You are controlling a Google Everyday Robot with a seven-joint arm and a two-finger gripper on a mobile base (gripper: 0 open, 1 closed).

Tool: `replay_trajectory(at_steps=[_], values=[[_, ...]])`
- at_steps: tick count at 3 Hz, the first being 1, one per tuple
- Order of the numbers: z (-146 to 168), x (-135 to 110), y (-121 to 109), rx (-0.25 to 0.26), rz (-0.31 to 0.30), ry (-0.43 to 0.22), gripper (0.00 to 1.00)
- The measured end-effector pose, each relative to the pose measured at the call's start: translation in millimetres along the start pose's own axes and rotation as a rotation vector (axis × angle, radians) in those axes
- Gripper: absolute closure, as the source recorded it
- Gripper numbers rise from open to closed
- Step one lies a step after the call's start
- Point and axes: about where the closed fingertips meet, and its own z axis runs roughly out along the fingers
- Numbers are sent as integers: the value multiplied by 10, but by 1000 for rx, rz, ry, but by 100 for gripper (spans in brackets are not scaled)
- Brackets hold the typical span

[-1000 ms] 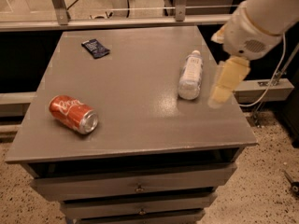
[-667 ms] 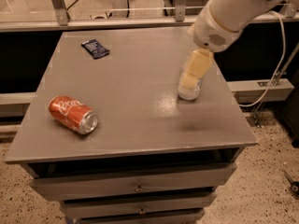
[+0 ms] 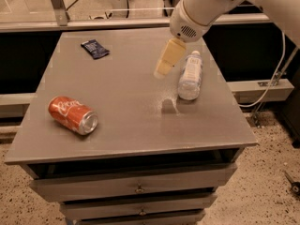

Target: Pick rxbar blueberry

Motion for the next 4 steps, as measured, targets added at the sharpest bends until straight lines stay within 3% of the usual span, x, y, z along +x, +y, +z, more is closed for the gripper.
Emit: replay_trajectory(at_steps=[1,4], values=[[84,-39,-28,1,17,-19,0],[1457,-1225,-522,-38,164,-327,0]])
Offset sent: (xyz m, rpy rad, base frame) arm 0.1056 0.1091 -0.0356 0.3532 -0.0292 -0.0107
